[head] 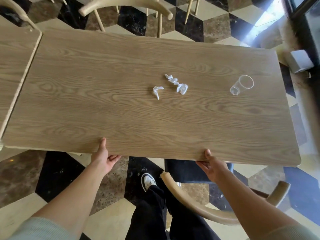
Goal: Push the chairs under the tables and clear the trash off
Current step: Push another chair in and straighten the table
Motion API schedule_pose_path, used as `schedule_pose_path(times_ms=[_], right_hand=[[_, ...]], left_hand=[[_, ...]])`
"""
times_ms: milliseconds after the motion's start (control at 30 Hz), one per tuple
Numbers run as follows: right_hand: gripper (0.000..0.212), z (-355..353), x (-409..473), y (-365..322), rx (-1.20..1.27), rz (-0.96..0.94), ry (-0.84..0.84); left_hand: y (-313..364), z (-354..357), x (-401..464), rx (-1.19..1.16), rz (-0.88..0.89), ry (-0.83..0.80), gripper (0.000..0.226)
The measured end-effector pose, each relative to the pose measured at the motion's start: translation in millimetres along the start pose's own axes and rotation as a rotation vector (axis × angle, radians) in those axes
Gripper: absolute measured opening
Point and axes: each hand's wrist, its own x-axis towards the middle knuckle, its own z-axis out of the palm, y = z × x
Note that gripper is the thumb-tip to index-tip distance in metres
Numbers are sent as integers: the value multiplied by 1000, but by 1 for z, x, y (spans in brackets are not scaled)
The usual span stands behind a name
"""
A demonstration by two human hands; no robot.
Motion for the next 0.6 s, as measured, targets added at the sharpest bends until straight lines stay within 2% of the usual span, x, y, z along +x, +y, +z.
schedule_pose_path(times_ms=[133,233,300,367,433,500,600], right_hand=[[25,-5,0,3,-50,-8,24],[43,-10,-2,-2,-310,58,-9],[64,-15,-7,-9,-605,94,8],[75,-20,-11,-14,-788,74,45],[73,-21,-13,-20,-870,38,66],[67,-19,-13,-24,-939,11,71],[48,-12,-13,-36,-1036,-23,18]], left_hand=[[4,-5,-6,-10,-2,-4,68],[7,-7,-6,80,-22,2,63],[9,-8,-11,357,-67,23,65],[10,-11,-20,706,-78,54,82],[13,-10,-27,873,-62,52,77],[15,-3,-32,978,-37,43,56],[14,20,-45,1109,54,-5,38]])
